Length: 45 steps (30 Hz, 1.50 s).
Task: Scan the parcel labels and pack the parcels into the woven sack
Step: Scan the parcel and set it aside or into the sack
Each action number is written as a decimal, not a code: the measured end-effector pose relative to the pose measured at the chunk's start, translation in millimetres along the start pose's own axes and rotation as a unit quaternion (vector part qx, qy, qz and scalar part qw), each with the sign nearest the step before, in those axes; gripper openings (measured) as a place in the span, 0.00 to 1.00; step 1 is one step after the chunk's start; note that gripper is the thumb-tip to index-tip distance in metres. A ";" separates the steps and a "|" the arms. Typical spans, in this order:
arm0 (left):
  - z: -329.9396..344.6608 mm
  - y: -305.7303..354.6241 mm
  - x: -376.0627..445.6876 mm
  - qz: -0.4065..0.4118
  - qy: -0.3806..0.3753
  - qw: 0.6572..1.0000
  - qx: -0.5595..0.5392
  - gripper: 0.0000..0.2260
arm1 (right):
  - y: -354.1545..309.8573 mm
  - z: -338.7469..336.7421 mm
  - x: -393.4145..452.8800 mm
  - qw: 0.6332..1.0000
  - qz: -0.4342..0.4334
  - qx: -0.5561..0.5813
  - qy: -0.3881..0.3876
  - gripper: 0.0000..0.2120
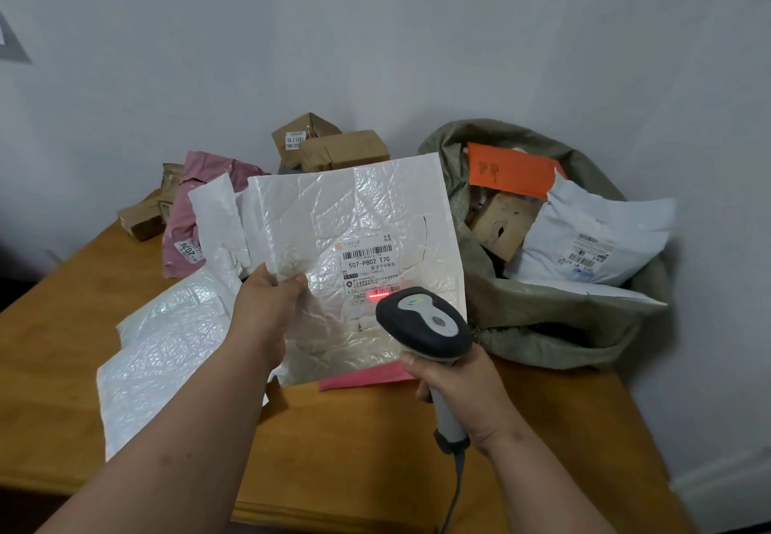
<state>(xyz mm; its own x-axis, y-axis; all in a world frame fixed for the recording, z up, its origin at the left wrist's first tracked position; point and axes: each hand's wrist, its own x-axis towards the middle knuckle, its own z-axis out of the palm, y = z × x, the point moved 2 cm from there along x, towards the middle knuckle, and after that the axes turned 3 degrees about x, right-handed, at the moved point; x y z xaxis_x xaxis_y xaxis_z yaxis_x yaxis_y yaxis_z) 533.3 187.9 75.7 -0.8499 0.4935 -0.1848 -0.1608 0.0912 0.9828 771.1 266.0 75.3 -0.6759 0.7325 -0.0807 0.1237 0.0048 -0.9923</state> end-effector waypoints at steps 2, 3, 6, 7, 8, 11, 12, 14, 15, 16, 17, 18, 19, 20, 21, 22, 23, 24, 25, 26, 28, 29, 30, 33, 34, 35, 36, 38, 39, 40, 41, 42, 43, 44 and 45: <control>2.9 1.2 -0.9 -0.002 -0.001 1.000 0.001 0.07 | -0.9 -2.0 1.5 1.000 0.001 0.007 0.000 0.06; 4.4 1.8 -1.3 -0.003 -0.002 1.000 0.001 0.07 | -1.4 -3.0 2.5 1.000 0.003 0.009 0.000 0.06; 8.2 3.2 -2.6 -0.002 0.000 1.000 0.002 0.07 | -1.7 -7.8 5.4 1.000 0.003 0.013 -0.001 0.07; 9.5 3.4 -3.2 -0.001 0.001 1.000 0.004 0.07 | -1.8 -9.6 6.4 1.000 0.002 0.012 -0.003 0.07; 10.7 3.5 -3.7 0.001 0.002 1.000 0.007 0.07 | -1.5 -11.3 7.4 1.000 0.001 0.012 -0.004 0.07; 14.3 3.9 -5.0 0.002 0.007 1.000 0.008 0.06 | -0.7 -16.4 10.0 1.000 0.000 0.011 -0.003 0.05; 15.4 4.0 -5.1 0.002 0.008 1.000 0.008 0.06 | -0.2 -18.0 10.9 1.000 0.000 0.012 -0.003 0.05; 18.1 4.0 -5.5 0.001 0.007 1.000 0.007 0.06 | 0.7 -21.5 12.3 1.000 -0.001 0.014 -0.004 0.04; 19.4 3.8 -6.0 0.000 0.007 1.000 0.006 0.06 | 0.9 -23.2 12.8 1.000 -0.003 0.015 -0.006 0.04; 20.9 3.4 -6.2 -0.001 0.006 1.000 0.005 0.06 | 1.2 -25.3 13.3 1.000 -0.004 0.014 -0.006 0.04; 22.3 2.8 -6.7 -0.003 0.006 1.000 0.003 0.06 | 1.5 -27.2 13.7 1.000 -0.006 0.014 -0.007 0.04; 23.9 2.2 -7.1 -0.006 0.006 1.000 0.001 0.06 | 2.2 -29.4 14.2 1.000 -0.006 0.015 -0.008 0.04; 25.8 1.5 -7.3 -0.008 0.006 1.000 -0.002 0.06 | 2.4 -31.8 14.8 1.000 -0.007 0.015 -0.008 0.03; 27.7 0.7 -7.3 -0.009 0.008 1.000 -0.003 0.07 | 2.5 -34.4 15.2 1.000 -0.007 0.014 -0.008 0.03; 29.6 0.1 -7.2 -0.010 0.011 1.000 -0.004 0.07 | 2.5 -37.1 15.8 1.000 -0.007 0.015 -0.006 0.03; 31.8 -0.3 -7.1 -0.011 0.014 1.000 -0.004 0.06 | 2.6 -40.1 16.3 1.000 -0.008 0.019 -0.003 0.04; 34.6 -0.3 -7.3 -0.012 0.014 1.000 -0.005 0.06 | 2.6 -43.5 17.1 1.000 -0.010 0.025 0.000 0.04; 37.7 0.2 -7.4 -0.010 0.013 1.000 -0.006 0.06 | 2.8 -46.9 17.8 0.999 -0.013 0.031 0.004 0.05; 41.1 0.9 -7.5 -0.006 0.013 1.000 -0.006 0.06 | 3.5 -50.6 18.5 0.999 -0.016 0.037 0.008 0.05; 44.6 2.2 -7.9 0.001 0.015 1.000 -0.005 0.06 | 4.5 -54.2 19.0 0.999 -0.019 0.043 0.014 0.05; 52.1 7.6 -8.4 0.019 0.026 0.999 -0.008 0.07 | 7.5 -62.3 19.7 0.997 -0.020 0.059 0.035 0.05; 56.7 11.7 -9.0 0.031 0.032 0.999 -0.009 0.06 | 9.6 -67.3 20.1 0.996 -0.020 0.067 0.051 0.05; 62.1 16.8 -9.9 0.045 0.037 0.998 -0.009 0.06 | 11.6 -72.9 21.3 0.995 -0.022 0.072 0.071 0.05; 83.7 35.9 -14.8 0.098 0.034 0.994 -0.023 0.08 | 15.8 -91.3 24.8 0.989 -0.022 0.060 0.130 0.04; 92.3 42.8 -16.3 0.111 0.027 0.993 -0.029 0.09 | 17.0 -97.0 26.1 0.987 -0.020 0.061 0.148 0.05; 101.5 49.6 -17.0 0.122 0.015 0.992 -0.031 0.09 | 18.3 -102.5 27.8 0.984 -0.019 0.066 0.167 0.06; 111.6 55.8 -16.9 0.133 -0.003 0.991 -0.034 0.09 | 18.6 -107.6 29.6 0.979 -0.022 0.075 0.186 0.07; 133.2 66.1 -14.0 0.152 -0.044 0.987 -0.042 0.09 | 18.2 -117.1 32.9 0.968 -0.036 0.091 0.230 0.12; 145.5 69.8 -10.5 0.159 -0.063 0.984 -0.046 0.09 | 17.2 -121.8 34.5 0.962 -0.039 0.093 0.255 0.13; 159.1 72.5 -6.4 0.167 -0.084 0.981 -0.049 0.09 | 15.6 -126.7 36.3 0.955 -0.038 0.093 0.280 0.14; 173.6 74.3 -2.6 0.173 -0.107 0.978 -0.050 0.09 | 14.2 -131.9 38.0 0.948 -0.038 0.091 0.304 0.13; 189.2 75.3 1.7 0.175 -0.131 0.974 -0.053 0.09 | 12.9 -137.2 40.1 0.941 -0.040 0.086 0.324 0.13; 205.0 75.6 6.6 0.173 -0.154 0.971 -0.057 0.10 | 11.0 -142.5 42.1 0.935 -0.042 0.081 0.341 0.12; 221.3 74.4 11.0 0.169 -0.176 0.968 -0.060 0.10 | 8.4 -148.0 43.9 0.929 -0.043 0.078 0.359 0.11; 237.0 71.7 15.6 0.165 -0.197 0.965 -0.060 0.11 | 5.9 -153.4 45.7 0.923 -0.042 0.076 0.375 0.10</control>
<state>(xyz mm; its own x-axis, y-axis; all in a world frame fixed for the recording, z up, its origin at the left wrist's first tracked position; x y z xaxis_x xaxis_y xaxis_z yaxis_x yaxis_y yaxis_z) 627.4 407.2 143.7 -0.6116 0.7712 0.1765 0.0090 -0.2163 0.9763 852.4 404.0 80.2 0.0213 0.9994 0.0271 -0.0488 0.0281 -0.9984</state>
